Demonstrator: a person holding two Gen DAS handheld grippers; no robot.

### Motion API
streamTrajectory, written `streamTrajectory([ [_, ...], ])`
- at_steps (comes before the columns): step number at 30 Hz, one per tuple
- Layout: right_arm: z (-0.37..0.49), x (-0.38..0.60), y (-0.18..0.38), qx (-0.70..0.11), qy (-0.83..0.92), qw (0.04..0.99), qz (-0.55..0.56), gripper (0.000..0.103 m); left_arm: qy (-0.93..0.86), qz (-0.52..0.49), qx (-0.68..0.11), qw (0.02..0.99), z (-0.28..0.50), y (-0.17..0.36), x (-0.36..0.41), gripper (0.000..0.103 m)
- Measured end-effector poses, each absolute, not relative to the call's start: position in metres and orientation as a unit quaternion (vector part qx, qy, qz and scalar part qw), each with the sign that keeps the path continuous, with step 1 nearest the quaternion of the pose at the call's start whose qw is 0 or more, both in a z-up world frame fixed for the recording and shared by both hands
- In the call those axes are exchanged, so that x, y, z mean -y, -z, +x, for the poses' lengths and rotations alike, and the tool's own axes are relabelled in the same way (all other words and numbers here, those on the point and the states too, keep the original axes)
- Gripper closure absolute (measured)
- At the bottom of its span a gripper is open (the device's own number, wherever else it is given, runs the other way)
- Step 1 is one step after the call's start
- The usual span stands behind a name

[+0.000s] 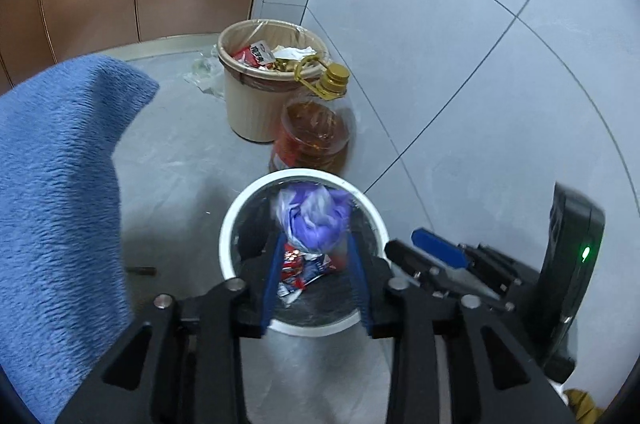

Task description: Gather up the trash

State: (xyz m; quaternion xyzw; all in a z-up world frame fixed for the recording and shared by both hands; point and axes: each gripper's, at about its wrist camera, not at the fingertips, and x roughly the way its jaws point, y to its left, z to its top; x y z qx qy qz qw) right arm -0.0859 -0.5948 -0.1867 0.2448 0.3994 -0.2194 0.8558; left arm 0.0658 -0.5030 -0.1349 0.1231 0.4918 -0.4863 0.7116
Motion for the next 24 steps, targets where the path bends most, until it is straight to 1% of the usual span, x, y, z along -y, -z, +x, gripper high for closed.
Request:
streamTrajectory([
  [1,-0.087,0.596,0.188,-0.401,0.223,0.854,0.244,0.067,0.488,0.117,-0.493,0.711,0.066,0.134,0.503,0.061],
  [2,-0.088,0.596,0.189,-0.402,0.225,0.854,0.243,0.066,0.491,0.113,-0.492,0.710,0.066,0.134,0.502,0.058],
  [4,-0.090,0.594,0.189,-0.404,0.227,0.853,0.241,0.063,0.492,0.113,-0.489,0.711,0.065,0.131,0.500,0.058],
  [11,-0.087,0.582,0.180,-0.400,0.224,0.857,0.236,0.062,0.487,0.096,-0.475,0.727,0.063,0.113,0.471,0.058],
  [19,-0.089,0.548,0.132,-0.361,0.208,0.883,0.214,0.058,0.490,0.071,-0.408,0.767,0.047,0.061,0.410,0.058],
  [24,-0.093,0.516,0.091,-0.330,0.193,0.904,0.191,0.055,0.488,0.081,-0.374,0.784,0.029,0.030,0.367,0.058],
])
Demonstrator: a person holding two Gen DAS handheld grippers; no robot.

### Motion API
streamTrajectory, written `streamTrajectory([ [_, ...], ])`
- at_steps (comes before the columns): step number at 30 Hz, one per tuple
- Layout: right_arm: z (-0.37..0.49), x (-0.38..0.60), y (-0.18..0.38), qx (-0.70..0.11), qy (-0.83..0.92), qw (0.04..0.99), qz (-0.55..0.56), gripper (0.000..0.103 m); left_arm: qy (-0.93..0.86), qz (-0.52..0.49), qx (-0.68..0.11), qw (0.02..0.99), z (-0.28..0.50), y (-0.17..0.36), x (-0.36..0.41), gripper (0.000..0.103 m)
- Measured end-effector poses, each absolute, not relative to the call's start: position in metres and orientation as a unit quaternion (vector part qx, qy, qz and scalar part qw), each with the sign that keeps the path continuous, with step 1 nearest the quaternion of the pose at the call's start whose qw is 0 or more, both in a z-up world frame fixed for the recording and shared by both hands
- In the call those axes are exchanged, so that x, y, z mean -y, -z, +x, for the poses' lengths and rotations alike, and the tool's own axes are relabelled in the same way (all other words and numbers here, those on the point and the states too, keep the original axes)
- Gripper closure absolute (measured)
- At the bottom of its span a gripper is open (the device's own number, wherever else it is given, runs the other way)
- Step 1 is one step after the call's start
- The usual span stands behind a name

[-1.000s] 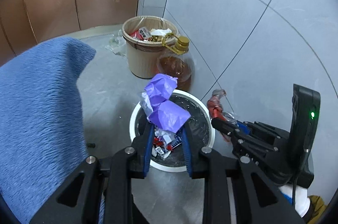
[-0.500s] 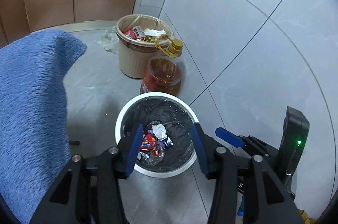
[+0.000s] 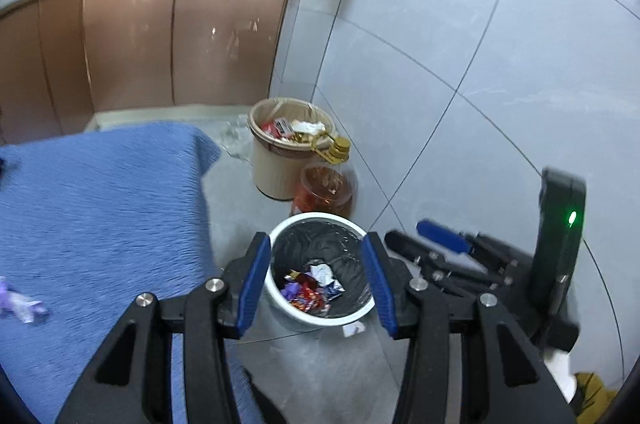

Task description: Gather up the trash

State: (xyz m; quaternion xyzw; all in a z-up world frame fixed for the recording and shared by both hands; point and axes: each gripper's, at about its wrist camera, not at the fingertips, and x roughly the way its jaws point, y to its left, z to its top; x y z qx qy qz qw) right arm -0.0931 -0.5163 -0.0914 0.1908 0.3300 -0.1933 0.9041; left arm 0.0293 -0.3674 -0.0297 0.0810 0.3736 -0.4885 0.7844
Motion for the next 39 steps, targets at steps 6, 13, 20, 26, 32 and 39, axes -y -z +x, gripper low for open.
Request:
streamTrajectory([
  [6,-0.096,0.471,0.040,-0.293,0.170,0.927,0.160,0.053,0.464,0.066,-0.330,0.819,0.017,-0.003,0.296,0.057],
  [13,-0.097,0.420,0.000,-0.267,0.126,0.947,0.127,0.050,0.381,0.030,-0.295,0.876,0.017,-0.032,0.187,0.053],
  [20,-0.110,0.383,-0.020,-0.249,0.089,0.959,0.101,0.049,0.305,0.022,-0.286,0.908,0.001,-0.029,0.101,0.053],
  [26,-0.120,0.374,-0.024,-0.246,0.080,0.962,0.090,0.047,0.246,0.015,-0.304,0.920,-0.006,-0.001,0.044,0.053],
  [32,-0.113,0.373,-0.019,-0.267,0.087,0.956,0.089,0.047,0.205,-0.011,-0.316,0.926,0.004,0.019,-0.007,0.053],
  [39,-0.084,0.358,-0.015,-0.307,0.099,0.945,0.057,0.047,0.185,-0.066,-0.335,0.921,0.031,0.051,-0.054,0.053],
])
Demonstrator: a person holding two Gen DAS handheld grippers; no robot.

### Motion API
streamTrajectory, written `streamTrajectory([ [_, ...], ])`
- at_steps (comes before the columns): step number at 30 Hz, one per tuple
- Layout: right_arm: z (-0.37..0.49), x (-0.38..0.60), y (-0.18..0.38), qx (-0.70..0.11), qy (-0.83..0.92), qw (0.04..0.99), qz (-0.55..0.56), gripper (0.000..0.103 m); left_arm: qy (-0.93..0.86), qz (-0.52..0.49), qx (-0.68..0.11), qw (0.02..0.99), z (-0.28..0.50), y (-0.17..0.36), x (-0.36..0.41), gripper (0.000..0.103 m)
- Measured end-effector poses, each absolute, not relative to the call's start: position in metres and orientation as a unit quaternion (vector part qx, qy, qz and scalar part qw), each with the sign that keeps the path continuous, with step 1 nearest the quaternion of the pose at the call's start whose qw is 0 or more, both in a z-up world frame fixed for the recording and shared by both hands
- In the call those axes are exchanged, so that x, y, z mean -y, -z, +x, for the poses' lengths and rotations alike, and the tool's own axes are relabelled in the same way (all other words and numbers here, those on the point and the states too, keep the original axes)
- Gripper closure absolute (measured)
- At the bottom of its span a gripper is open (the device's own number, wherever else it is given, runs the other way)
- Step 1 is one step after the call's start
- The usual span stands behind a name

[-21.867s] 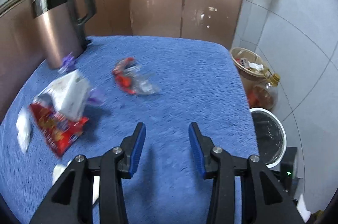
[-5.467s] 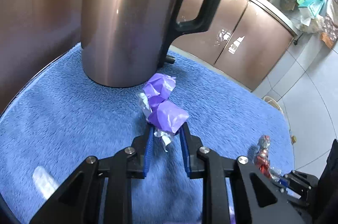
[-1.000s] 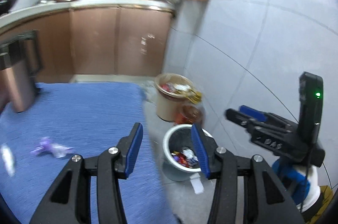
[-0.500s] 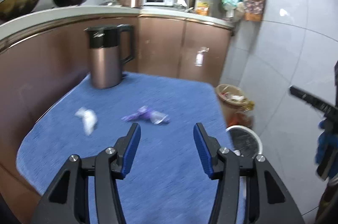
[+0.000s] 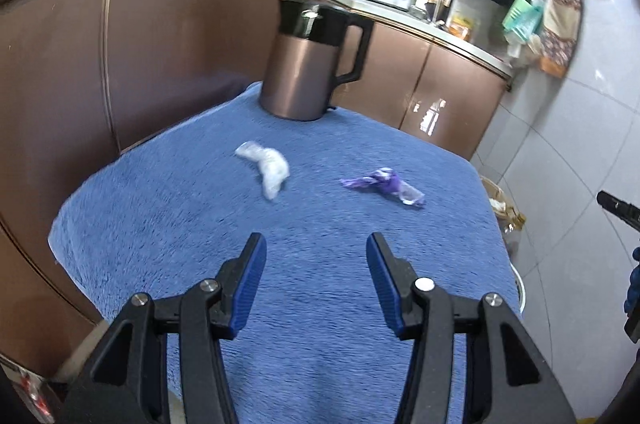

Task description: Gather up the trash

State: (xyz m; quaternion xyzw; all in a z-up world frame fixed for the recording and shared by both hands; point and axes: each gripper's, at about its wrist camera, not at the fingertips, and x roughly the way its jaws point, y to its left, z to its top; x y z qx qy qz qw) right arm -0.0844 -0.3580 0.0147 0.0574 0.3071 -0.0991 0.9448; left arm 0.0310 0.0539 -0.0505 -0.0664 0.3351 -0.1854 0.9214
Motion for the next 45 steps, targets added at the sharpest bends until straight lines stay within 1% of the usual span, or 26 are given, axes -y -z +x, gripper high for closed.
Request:
streamTrajectory([
  [7,-0.036,0.324,-0.003,-0.342,0.063,0.937,0.037,0.047,0.182,-0.100,-0.356,0.911,0.052,0.080,-0.079,0.053],
  [11,-0.004,0.304,0.016,-0.368,0.040,0.928,0.035,0.047,0.176,-0.117,-0.372,0.904,0.066,0.097,-0.094,0.047],
  [16,0.038,0.272,0.043,-0.398,0.009,0.917,0.020,0.047,0.181,-0.126,-0.389,0.894,0.092,0.110,-0.101,0.046],
  [27,0.122,0.215,0.086,-0.440,-0.076,0.894,-0.030,0.047,0.209,-0.089,-0.395,0.890,0.172,0.102,-0.050,0.046],
  [32,0.154,0.207,0.107,-0.456,-0.096,0.884,-0.028,0.047,0.169,-0.059,-0.423,0.889,0.212,0.114,-0.029,0.047],
  [39,0.185,0.202,0.133,-0.476,-0.116,0.871,-0.032,0.046,0.161,-0.067,-0.440,0.881,0.239,0.127,-0.016,0.048],
  [40,0.187,0.202,0.135,-0.477,-0.117,0.871,-0.030,0.046,0.158,-0.070,-0.440,0.881,0.242,0.129,-0.016,0.051],
  [44,0.191,0.208,0.141,-0.476,-0.121,0.871,-0.018,0.047,0.155,-0.086,-0.439,0.881,0.243,0.136,-0.019,0.071],
  [45,0.191,0.209,0.142,-0.476,-0.123,0.871,-0.016,0.048,0.158,-0.091,-0.440,0.879,0.243,0.136,-0.020,0.071],
])
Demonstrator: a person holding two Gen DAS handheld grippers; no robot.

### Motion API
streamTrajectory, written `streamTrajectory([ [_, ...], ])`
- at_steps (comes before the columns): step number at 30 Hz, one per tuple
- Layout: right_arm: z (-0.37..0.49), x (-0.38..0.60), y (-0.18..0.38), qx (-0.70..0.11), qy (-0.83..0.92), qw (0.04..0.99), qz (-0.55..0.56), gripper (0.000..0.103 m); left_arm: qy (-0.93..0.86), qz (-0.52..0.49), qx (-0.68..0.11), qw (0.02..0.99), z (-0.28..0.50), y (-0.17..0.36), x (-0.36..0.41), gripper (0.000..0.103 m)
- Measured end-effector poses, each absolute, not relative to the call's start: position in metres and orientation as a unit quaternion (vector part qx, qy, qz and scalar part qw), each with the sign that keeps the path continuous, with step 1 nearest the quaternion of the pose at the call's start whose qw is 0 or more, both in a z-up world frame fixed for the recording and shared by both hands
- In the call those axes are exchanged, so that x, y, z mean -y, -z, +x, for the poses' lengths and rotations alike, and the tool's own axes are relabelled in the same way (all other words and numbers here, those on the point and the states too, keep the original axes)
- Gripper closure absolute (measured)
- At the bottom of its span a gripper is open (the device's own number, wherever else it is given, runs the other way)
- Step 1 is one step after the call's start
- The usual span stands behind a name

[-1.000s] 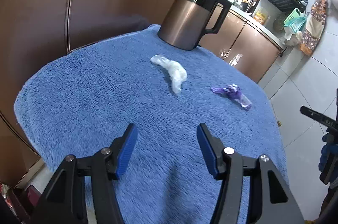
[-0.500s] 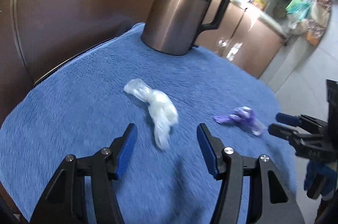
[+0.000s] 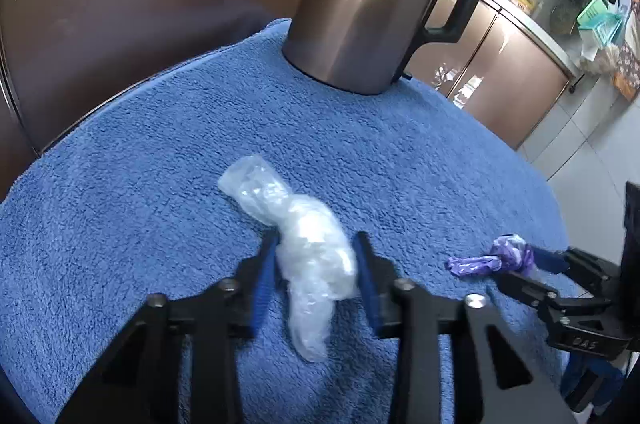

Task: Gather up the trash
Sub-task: 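Grasp the white plastic bag with the left gripper while the right grasps the purple-clear wrapper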

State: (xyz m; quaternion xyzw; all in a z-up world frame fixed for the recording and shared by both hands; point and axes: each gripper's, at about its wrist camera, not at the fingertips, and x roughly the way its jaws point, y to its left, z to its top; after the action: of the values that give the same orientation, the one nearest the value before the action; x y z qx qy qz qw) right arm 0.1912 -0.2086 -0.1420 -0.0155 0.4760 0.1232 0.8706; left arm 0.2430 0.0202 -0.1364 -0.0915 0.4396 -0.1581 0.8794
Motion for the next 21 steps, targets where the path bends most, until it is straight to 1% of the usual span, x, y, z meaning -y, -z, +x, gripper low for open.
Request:
streamTrajectory([
  [1,0.191,0.210,0.143,-0.477,-0.126,0.870,-0.014,0.053,0.158,-0.093,-0.439,0.880,0.243,0.135,-0.021,0.072],
  [2,0.191,0.210,0.144,-0.478,-0.128,0.869,-0.012,0.056,0.157,-0.093,-0.438,0.880,0.242,0.135,-0.021,0.072],
  [5,0.184,0.210,0.142,-0.474,-0.141,0.869,-0.007,0.073,0.161,-0.104,-0.437,0.879,0.233,0.131,-0.024,0.073],
  [6,0.179,0.210,0.139,-0.469,-0.146,0.871,-0.008,0.081,0.165,-0.108,-0.435,0.879,0.228,0.128,-0.025,0.073],
  [7,0.176,0.207,0.136,-0.465,-0.148,0.873,-0.010,0.083,0.167,-0.109,-0.430,0.880,0.222,0.124,-0.026,0.073],
  [14,0.130,0.206,0.102,-0.428,-0.155,0.890,-0.003,0.084,0.178,-0.109,-0.401,0.892,0.173,0.089,-0.029,0.073],
  [21,0.063,0.235,0.074,-0.392,-0.135,0.910,0.028,0.084,0.198,-0.089,-0.373,0.902,0.128,0.052,-0.016,0.073],
])
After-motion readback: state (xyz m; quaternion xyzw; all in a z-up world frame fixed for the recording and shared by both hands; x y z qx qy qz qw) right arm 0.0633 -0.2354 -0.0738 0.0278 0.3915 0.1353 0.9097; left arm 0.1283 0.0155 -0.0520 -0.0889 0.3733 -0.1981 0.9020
